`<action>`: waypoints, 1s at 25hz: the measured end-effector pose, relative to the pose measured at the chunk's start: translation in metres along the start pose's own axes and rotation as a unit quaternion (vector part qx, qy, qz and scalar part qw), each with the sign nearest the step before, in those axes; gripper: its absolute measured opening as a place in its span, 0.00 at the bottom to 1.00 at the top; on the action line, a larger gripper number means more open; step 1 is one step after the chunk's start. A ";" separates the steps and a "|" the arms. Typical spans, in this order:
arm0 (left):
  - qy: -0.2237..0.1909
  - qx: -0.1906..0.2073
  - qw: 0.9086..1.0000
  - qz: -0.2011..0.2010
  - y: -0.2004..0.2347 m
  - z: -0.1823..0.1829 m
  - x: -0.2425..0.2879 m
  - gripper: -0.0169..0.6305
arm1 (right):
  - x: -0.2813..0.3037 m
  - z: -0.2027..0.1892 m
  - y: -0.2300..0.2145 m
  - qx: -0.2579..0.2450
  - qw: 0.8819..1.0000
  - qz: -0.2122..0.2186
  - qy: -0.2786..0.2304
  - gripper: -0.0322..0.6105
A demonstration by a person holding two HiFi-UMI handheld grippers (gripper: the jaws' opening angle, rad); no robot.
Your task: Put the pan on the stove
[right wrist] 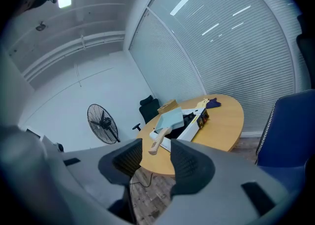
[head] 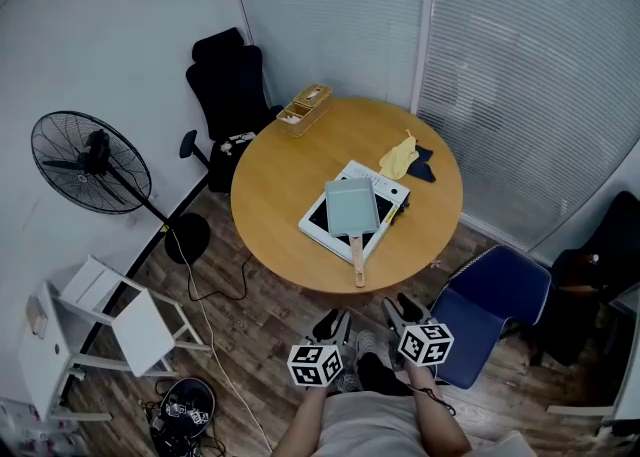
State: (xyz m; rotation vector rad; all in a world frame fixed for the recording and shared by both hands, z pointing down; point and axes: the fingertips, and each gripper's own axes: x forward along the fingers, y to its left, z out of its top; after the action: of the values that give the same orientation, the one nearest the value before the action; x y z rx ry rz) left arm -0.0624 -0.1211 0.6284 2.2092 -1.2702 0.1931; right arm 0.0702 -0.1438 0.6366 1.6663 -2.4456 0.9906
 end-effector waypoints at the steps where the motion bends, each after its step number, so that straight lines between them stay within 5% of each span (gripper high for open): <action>1: -0.001 0.002 1.000 -0.002 -0.002 -0.003 -0.003 0.22 | -0.004 -0.002 0.001 0.000 1.000 -0.001 -0.001 0.33; 13: -0.009 0.005 1.000 -0.018 -0.015 -0.024 -0.050 0.13 | -0.042 -0.037 0.030 -0.004 1.000 0.004 -0.003 0.20; 17: -0.020 -0.008 0.999 -0.045 -0.023 -0.028 -0.060 0.07 | -0.049 -0.049 0.043 -0.045 0.999 0.019 0.007 0.18; 25: -0.027 0.012 0.999 -0.042 -0.022 -0.027 -0.071 0.07 | -0.050 -0.057 0.054 -0.046 0.998 0.033 0.007 0.10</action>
State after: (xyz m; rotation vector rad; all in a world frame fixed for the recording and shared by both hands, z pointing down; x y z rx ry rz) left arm -0.0780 -0.0448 0.6138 2.2974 -1.2068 0.1171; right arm 0.0278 -0.0610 0.6387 1.5548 -2.5108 0.8779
